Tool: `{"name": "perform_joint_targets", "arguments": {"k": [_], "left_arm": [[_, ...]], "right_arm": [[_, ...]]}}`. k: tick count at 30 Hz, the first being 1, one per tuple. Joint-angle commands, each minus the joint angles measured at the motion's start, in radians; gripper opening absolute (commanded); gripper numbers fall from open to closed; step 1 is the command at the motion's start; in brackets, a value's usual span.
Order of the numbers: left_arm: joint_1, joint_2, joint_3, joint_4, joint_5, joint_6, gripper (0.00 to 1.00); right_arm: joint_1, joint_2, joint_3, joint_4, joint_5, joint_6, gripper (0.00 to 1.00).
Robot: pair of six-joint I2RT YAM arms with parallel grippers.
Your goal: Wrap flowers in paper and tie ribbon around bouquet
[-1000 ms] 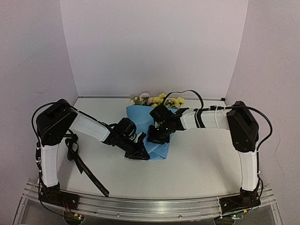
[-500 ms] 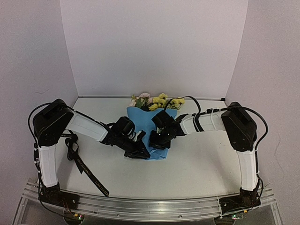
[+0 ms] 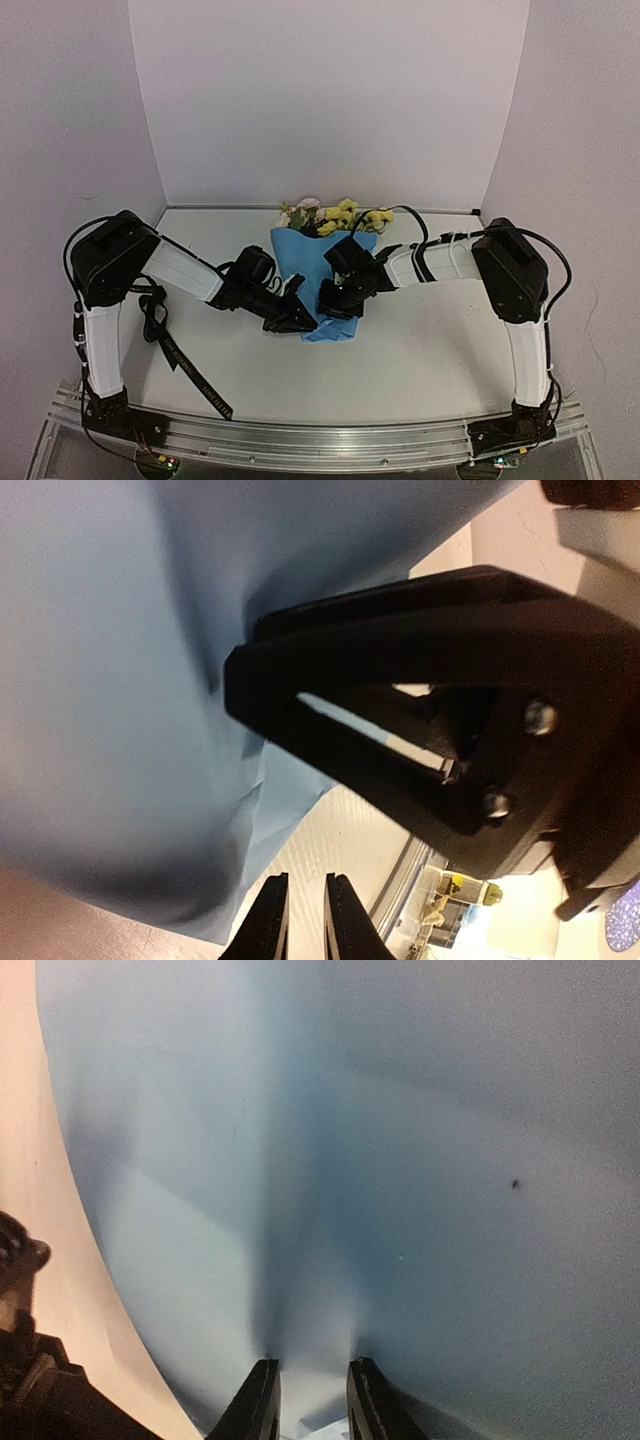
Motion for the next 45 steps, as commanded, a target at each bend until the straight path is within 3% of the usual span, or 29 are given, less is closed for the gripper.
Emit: {"name": "perform_joint_targets", "arguments": {"k": [1, 10, 17, 35, 45], "left_arm": [[0.005, 0.026, -0.016, 0.063, 0.057, -0.018, 0.14], [0.007, 0.101, 0.040, -0.027, 0.031, 0.018, 0.14], [0.007, 0.110, 0.050, -0.061, 0.013, 0.025, 0.14], [0.063, 0.107, 0.029, 0.056, 0.030, -0.074, 0.16], [0.133, 0.159, 0.099, 0.046, 0.045, -0.066, 0.16]], "right_arm": [[-0.010, -0.026, -0.027, -0.070, 0.052, -0.007, 0.26], [0.010, -0.103, -0.023, -0.070, 0.038, -0.018, 0.29], [0.022, -0.063, -0.031, -0.052, 0.000, 0.015, 0.27], [0.025, -0.031, -0.140, -0.022, -0.008, 0.041, 0.23], [0.025, -0.032, -0.148, -0.025, -0.009, 0.036, 0.23]]}}
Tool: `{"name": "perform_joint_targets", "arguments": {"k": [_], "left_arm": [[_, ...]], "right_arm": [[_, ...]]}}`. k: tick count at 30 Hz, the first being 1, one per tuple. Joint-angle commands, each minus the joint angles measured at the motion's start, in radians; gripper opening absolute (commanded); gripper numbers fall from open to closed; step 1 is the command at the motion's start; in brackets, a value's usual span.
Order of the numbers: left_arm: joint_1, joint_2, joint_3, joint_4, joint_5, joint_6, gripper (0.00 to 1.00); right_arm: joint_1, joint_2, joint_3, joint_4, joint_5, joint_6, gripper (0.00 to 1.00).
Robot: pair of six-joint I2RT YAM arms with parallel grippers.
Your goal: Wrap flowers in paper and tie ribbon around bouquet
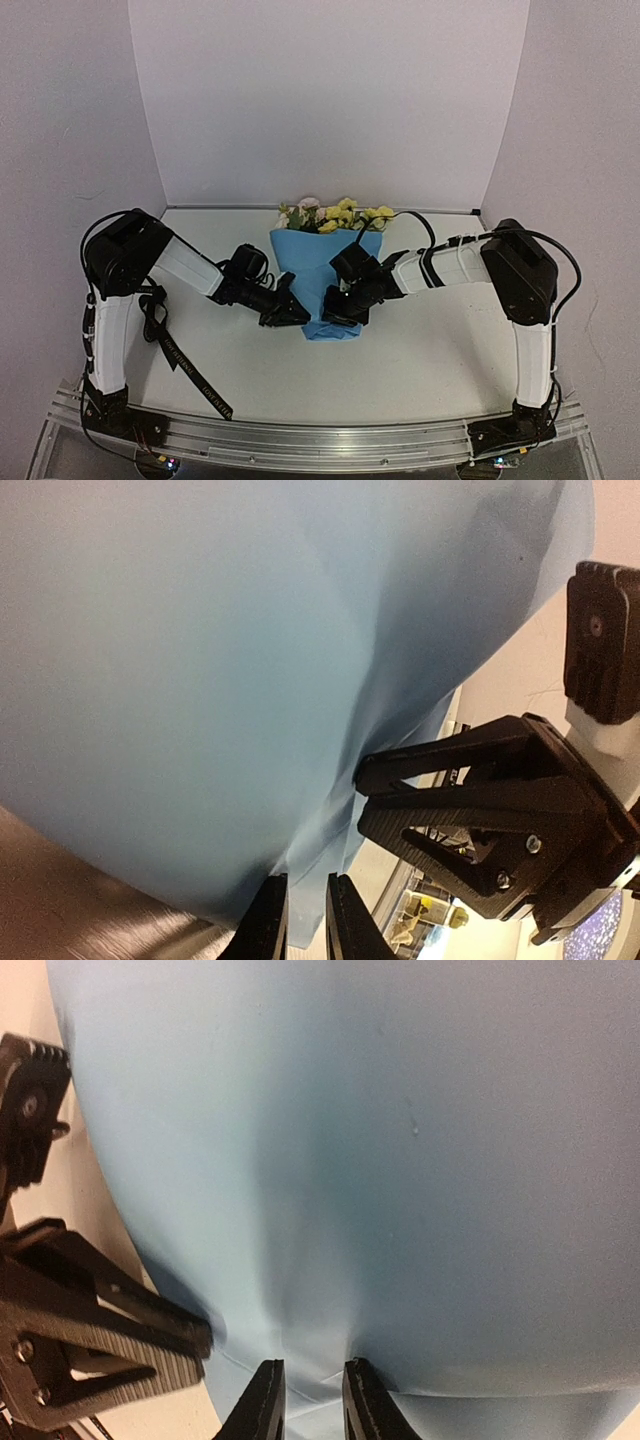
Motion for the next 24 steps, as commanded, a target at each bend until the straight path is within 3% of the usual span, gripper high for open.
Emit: {"name": "perform_joint_targets", "arguments": {"k": [1, 24], "left_arm": [[0.044, 0.045, 0.061, -0.007, -0.024, 0.000, 0.16], [0.204, 0.172, 0.304, -0.168, -0.009, 0.066, 0.15]], "right_arm": [[0.006, 0.029, -0.041, -0.065, 0.009, 0.001, 0.23], [0.007, 0.051, -0.037, -0.066, -0.014, -0.009, 0.22]]}}
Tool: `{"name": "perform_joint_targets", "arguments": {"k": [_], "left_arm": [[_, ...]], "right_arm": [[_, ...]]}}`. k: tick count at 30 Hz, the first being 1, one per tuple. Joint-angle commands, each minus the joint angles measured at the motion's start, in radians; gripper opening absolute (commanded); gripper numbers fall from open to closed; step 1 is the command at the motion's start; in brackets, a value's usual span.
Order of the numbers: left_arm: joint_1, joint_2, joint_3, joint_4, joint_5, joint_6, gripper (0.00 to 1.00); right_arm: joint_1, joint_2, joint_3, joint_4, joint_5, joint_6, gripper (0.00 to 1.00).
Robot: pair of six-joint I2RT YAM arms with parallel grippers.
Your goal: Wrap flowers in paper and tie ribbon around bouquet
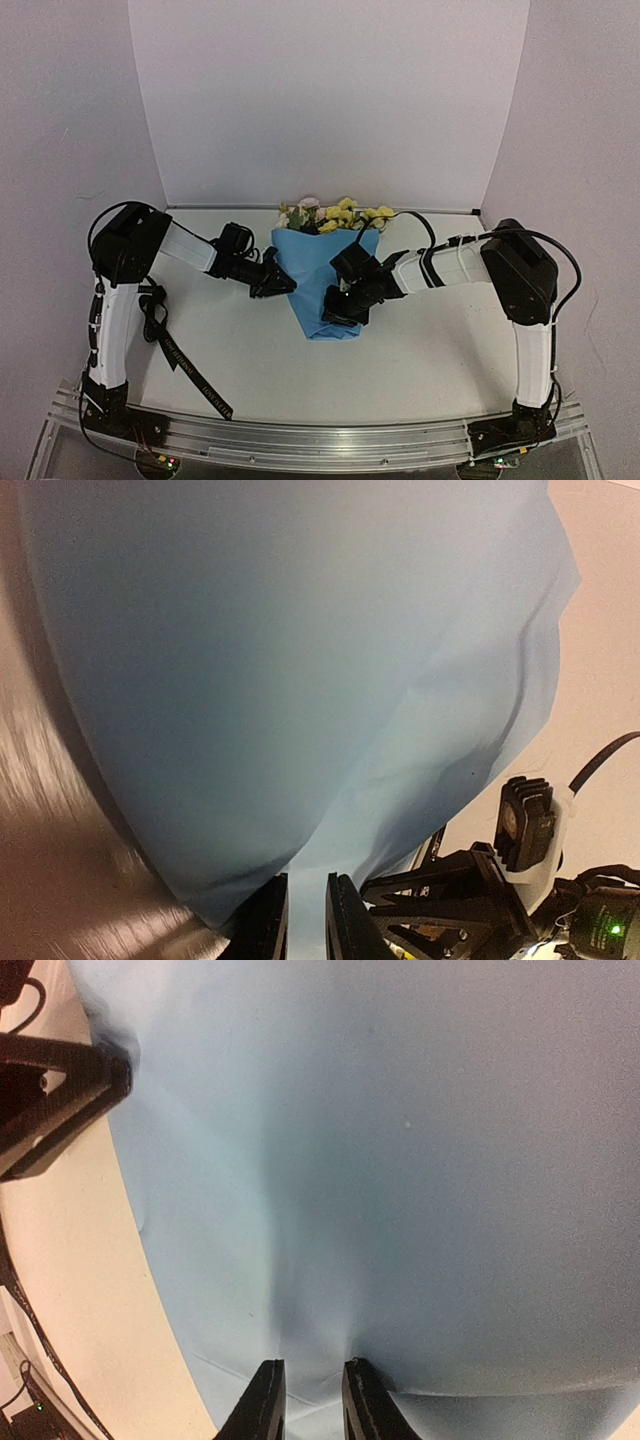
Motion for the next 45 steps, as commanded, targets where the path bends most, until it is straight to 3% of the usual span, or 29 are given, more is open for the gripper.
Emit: {"name": "perform_joint_targets", "arguments": {"k": [1, 45], "left_arm": [[0.030, 0.043, 0.067, -0.067, -0.025, 0.031, 0.16], [0.228, 0.297, 0.573, -0.261, -0.021, 0.047, 0.17]], "right_arm": [[0.007, 0.051, -0.035, -0.069, -0.006, -0.005, 0.22], [0.007, 0.078, -0.026, -0.080, -0.022, 0.006, 0.22]]}}
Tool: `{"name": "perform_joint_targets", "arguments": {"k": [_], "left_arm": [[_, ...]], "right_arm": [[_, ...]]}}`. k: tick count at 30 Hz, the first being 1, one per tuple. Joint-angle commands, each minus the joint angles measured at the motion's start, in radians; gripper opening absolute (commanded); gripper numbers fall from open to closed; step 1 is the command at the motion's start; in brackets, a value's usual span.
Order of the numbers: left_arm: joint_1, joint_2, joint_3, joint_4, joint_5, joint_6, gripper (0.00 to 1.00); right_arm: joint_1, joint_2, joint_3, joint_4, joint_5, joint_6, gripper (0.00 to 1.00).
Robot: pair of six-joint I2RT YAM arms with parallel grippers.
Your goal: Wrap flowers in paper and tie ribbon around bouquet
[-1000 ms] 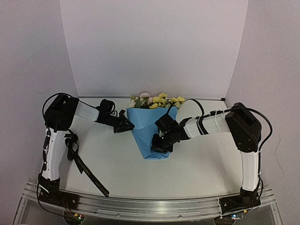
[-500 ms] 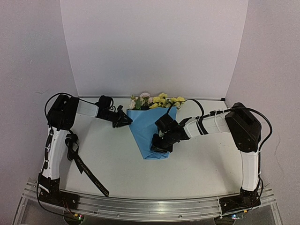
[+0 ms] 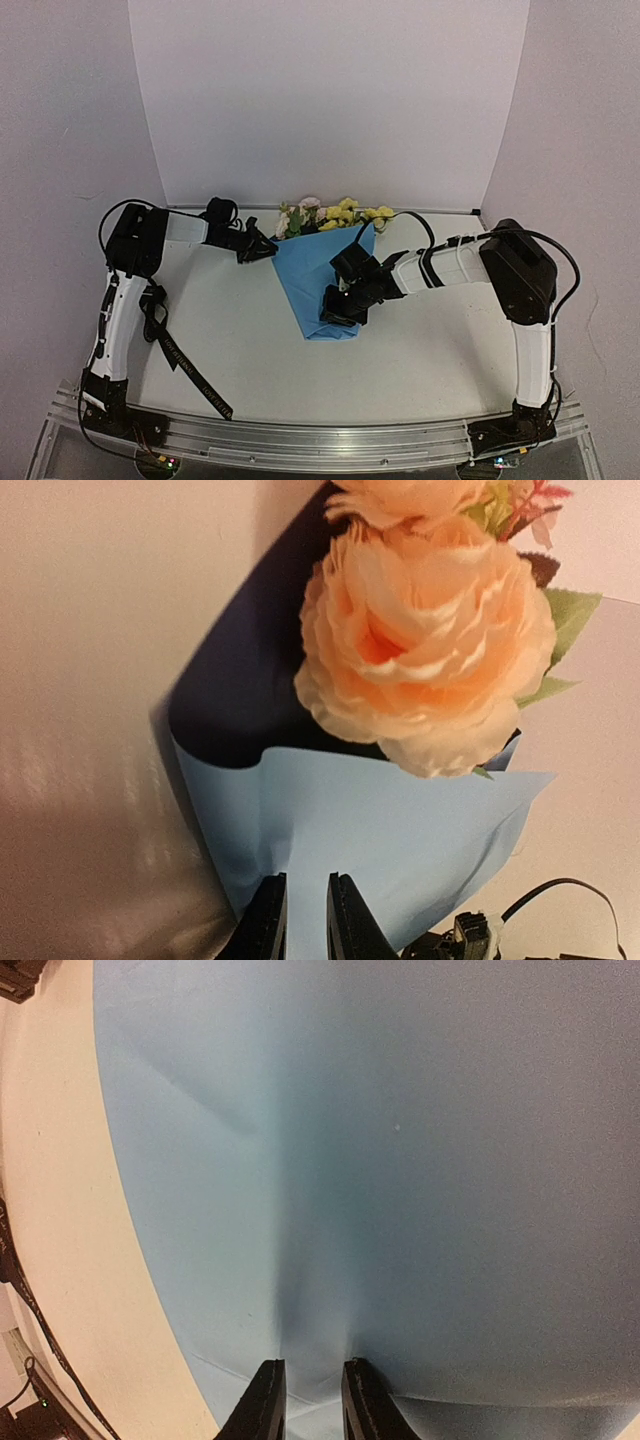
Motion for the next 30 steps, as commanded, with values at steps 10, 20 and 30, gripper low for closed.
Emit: {"name": "perform_joint_targets", "arguments": {"k": [10, 20, 30], "left_arm": [[0.074, 0.080, 0.203, -0.104, -0.031, 0.027, 0.18], [0.081, -0.116, 0.139, -0.119, -0.079, 0.084, 0.25], [0.046, -0.323, -0.135, -0.033, -0.112, 0.063, 0.27]], "right_arm": [[0.008, 0.059, -0.002, -0.108, 0.000, -0.003, 0.23], [-0.021, -0.078, 0.140, -0.197, 0.036, -0.047, 0.30], [-0.123, -0.198, 0.105, -0.259, 0.130, -0.078, 0.43]]}}
